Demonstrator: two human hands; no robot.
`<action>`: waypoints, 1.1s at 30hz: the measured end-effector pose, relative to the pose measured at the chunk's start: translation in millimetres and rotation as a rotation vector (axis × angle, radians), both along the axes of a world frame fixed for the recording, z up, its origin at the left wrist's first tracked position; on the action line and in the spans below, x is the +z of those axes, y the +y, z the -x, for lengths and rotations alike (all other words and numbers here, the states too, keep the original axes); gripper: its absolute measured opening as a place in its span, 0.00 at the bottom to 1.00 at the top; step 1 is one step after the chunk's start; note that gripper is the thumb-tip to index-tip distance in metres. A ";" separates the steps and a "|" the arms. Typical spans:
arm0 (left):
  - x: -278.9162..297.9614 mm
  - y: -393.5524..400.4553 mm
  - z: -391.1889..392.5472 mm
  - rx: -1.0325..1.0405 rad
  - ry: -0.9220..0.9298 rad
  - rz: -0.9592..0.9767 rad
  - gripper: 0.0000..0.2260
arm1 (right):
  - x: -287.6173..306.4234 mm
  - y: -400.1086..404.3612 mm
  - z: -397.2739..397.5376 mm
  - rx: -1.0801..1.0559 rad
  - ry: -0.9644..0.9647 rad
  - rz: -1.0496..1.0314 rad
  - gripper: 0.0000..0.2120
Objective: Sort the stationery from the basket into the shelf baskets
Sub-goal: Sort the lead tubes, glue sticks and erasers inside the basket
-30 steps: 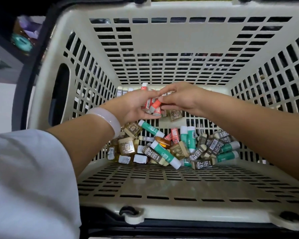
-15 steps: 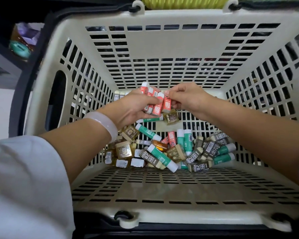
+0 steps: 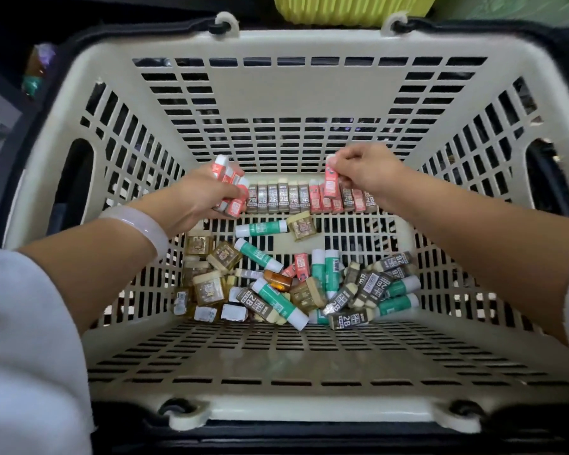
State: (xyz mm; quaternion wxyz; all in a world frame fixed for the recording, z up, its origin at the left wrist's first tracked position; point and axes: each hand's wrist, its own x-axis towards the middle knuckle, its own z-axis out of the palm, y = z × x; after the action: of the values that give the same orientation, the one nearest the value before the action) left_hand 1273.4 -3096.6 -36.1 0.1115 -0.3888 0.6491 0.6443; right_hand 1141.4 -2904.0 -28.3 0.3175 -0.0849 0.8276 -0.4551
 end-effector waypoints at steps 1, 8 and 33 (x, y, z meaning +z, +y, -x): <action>0.5 -2.5 -1.0 0.015 -0.004 0.012 0.13 | -0.5 5.3 5.3 0.013 0.096 -0.096 0.07; -1.8 2.3 -0.2 -0.065 0.005 0.012 0.10 | -15.2 29.9 18.6 0.288 0.616 -0.811 0.05; 3.6 -28.1 -37.7 0.068 -0.005 0.033 0.11 | -35.0 16.3 -0.1 0.083 0.310 -0.635 0.09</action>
State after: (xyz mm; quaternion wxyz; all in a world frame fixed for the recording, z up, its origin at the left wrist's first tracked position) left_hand 1311.1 -3124.7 -32.5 0.0848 -0.4141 0.6459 0.6357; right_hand 1141.5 -2887.7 -63.3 0.2170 -0.0834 0.9619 -0.1438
